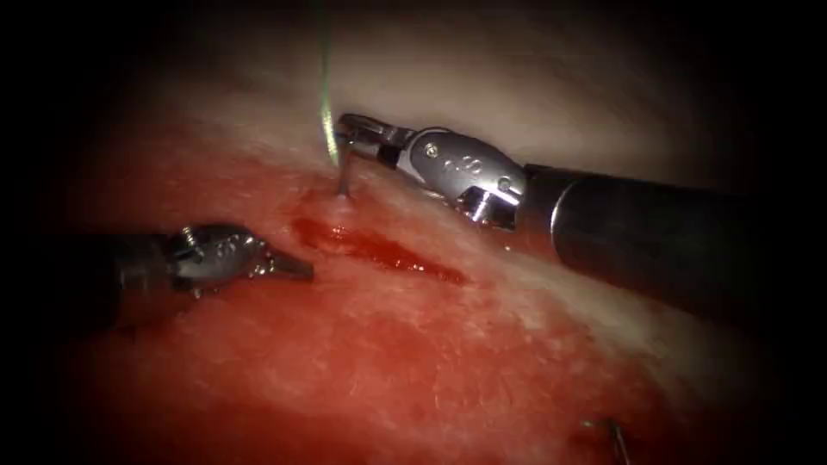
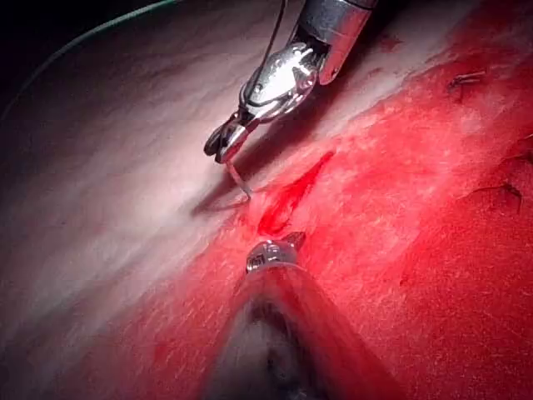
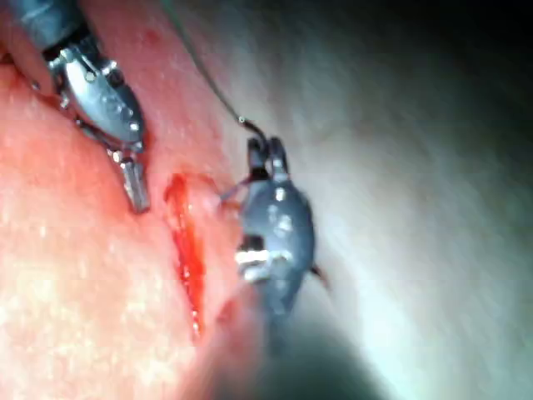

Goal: Wound Closure

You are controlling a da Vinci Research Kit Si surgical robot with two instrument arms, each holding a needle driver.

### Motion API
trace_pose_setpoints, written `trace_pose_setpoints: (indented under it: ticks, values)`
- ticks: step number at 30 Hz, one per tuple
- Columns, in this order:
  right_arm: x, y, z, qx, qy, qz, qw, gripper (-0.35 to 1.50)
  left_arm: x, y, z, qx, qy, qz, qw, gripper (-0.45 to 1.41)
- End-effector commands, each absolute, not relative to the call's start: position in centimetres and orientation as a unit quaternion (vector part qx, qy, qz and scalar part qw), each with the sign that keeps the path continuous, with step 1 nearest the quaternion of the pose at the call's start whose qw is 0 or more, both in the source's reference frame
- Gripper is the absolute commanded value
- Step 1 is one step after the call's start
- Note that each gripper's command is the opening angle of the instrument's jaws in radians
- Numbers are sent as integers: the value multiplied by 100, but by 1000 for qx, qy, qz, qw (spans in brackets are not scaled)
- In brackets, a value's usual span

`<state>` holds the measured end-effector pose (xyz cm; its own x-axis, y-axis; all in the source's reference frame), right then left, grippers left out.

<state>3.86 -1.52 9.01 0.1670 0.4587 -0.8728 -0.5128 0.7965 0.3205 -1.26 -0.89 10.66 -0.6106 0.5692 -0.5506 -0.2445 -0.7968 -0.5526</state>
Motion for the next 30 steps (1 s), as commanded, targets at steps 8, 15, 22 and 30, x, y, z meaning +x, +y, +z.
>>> trace_pose_setpoints:
  ticks: [8,15,22,30]
  values:
    - [394,-147,905,-18,557,324,764,-35,-131,-90,1073,-375,-217,871,234,-45]
    - [395,-144,905,0,548,331,768,-35,-131,-90,1073,-375,-217,871,234,-45]
    - [394,-140,909,50,538,379,751,-35,-132,-89,1073,-375,-217,870,234,-45]
    - [390,-137,912,91,533,426,725,-35,-133,-89,1073,-373,-217,871,234,-45]
